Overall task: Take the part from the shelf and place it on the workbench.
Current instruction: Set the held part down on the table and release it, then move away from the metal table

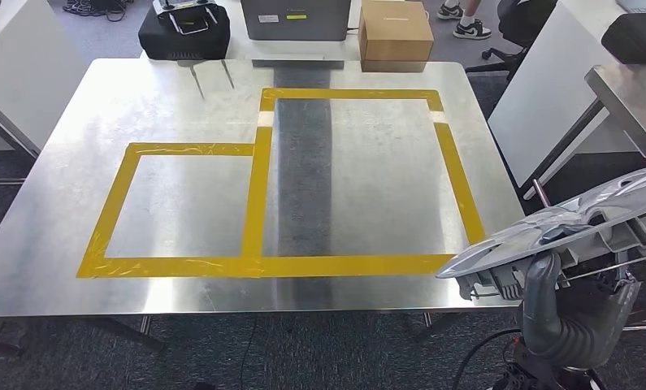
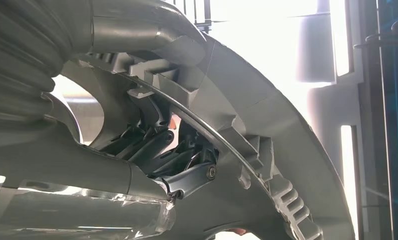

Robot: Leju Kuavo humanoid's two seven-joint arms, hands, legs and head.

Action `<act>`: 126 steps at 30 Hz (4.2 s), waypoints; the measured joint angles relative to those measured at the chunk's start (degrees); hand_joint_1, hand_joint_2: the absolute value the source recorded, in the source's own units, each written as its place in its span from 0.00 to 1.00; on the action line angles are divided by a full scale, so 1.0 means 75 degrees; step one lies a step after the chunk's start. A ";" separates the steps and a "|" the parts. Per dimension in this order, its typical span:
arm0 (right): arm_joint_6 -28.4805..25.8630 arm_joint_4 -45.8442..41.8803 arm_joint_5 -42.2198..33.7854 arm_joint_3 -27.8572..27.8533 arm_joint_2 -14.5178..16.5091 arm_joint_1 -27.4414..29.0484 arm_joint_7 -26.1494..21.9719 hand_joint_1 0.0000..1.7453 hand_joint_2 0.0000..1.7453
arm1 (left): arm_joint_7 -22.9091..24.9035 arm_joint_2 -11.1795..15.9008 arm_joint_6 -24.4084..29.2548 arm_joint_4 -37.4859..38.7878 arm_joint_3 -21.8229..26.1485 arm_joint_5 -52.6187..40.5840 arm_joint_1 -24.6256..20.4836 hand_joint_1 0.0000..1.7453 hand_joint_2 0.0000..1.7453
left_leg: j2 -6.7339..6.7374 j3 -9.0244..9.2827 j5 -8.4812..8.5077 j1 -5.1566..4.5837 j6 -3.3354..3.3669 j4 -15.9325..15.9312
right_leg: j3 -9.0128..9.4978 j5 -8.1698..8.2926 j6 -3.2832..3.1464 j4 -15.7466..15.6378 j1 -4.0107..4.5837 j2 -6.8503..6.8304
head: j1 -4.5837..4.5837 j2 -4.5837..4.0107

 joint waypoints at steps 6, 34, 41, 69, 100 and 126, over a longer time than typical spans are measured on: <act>0.1122 0.0042 0.1272 0.0040 -0.0170 -0.0639 0.1526 1.00 1.00 | 0.0012 0.0010 -0.0111 0.0000 -0.0012 -0.0131 -0.0018 0.00 1.00 | 0.0079 0.0022 0.0003 -0.0003 0.0004 -0.0013 | 0.0023 0.0017 0.0012 0.0004 0.0001 0.0038 | -0.0003 0.0000; 0.5287 0.4179 0.2629 0.2852 -0.0566 -0.6567 0.6007 1.00 1.00 | 0.0665 -0.0225 -0.0575 -0.0003 -0.0192 -0.0818 -0.0485 0.00 1.00 | 0.0173 0.0033 0.0034 -0.0009 0.0043 -0.0034 | 0.0021 0.0056 0.0034 0.0006 0.0004 0.0076 | -0.0015 0.0000; 0.5424 0.5466 0.2692 0.3329 -0.0479 -0.7100 0.6035 1.00 1.00 | 0.0682 -0.0240 -0.0606 -0.0003 -0.0233 -0.0855 -0.0544 0.00 1.00 | 0.0170 0.0030 0.0035 -0.0010 0.0046 -0.0034 | 0.0020 0.0063 0.0035 -0.0003 0.0002 0.0084 | 0.0002 0.0000; 0.7420 0.9605 0.4589 0.5147 0.1008 -0.7947 0.4796 0.50 0.50 | 0.0453 -0.0321 -0.0955 -0.0003 -0.0464 -0.1430 -0.0696 0.00 1.00 | 0.0104 0.0027 0.0035 -0.0007 0.0045 -0.0049 | 0.0018 0.0063 0.0036 -0.0023 0.0001 0.0070 | 0.0015 0.0000; 0.5740 0.9983 0.4076 0.5305 0.1076 -0.8122 0.4869 0.00 0.00 | 0.0353 -0.0267 -0.0965 -0.0003 -0.0538 -0.1480 -0.0691 0.00 0.00 | -0.0025 0.0029 0.0048 -0.0002 0.0033 -0.0049 | 0.0040 0.0063 0.0036 -0.0042 -0.0002 0.0013 | 0.0021 0.0000; 0.1048 0.1657 -0.1072 0.0206 -0.0201 -0.0561 -0.0220 0.00 0.00 | -0.0414 -0.0023 -0.0209 0.0012 -0.0343 -0.0765 0.0044 0.00 0.00 | -0.0126 0.0104 0.0044 0.0017 0.0031 -0.0071 | 0.0172 0.0020 0.0072 -0.0138 0.0000 -0.0066 | 0.0043 0.0000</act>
